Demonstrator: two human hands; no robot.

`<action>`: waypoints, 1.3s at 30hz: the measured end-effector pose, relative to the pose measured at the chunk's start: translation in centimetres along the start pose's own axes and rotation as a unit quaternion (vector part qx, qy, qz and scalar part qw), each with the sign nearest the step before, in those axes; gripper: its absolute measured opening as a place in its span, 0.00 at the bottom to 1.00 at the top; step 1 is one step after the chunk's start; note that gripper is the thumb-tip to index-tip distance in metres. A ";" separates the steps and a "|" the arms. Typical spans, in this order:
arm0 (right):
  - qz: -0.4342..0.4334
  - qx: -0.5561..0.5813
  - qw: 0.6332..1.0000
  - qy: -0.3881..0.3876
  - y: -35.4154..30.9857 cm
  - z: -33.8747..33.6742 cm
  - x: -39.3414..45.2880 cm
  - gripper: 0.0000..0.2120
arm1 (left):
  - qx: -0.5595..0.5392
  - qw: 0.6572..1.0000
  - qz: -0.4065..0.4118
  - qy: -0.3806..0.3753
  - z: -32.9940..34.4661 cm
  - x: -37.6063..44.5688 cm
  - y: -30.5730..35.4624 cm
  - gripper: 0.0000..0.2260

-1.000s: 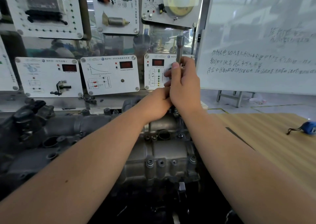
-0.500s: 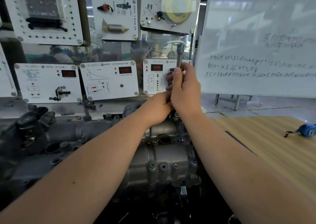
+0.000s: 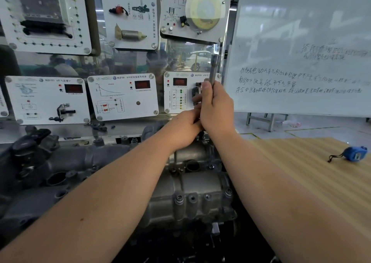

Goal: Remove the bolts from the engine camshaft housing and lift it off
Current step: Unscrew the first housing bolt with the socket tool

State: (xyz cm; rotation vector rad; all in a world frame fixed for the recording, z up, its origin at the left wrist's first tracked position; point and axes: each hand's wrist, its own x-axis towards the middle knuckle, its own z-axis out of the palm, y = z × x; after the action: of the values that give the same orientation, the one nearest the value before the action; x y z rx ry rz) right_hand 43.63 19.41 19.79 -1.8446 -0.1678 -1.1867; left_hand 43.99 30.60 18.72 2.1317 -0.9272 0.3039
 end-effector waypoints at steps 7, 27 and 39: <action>-0.011 -0.012 1.000 -0.002 -0.1 -0.1 -0.1 0.07 | 0.002 1.000 -0.023 0.006 0.0 0.0 0.4 0.12; -0.032 -0.041 0.999 -0.005 -0.9 -0.7 -1.0 0.12 | -0.012 1.000 -0.023 -0.007 0.0 -0.4 0.4 0.09; -0.009 0.010 1.000 0.001 -1.7 -2.0 -2.6 0.13 | -0.011 1.000 0.001 0.011 0.1 -2.1 1.8 0.12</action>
State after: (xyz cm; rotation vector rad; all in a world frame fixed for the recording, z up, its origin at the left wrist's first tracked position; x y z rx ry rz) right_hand 40.03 19.74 19.05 -1.8284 -0.1945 -1.1948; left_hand 41.22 30.85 18.61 2.1044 -0.9163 0.3152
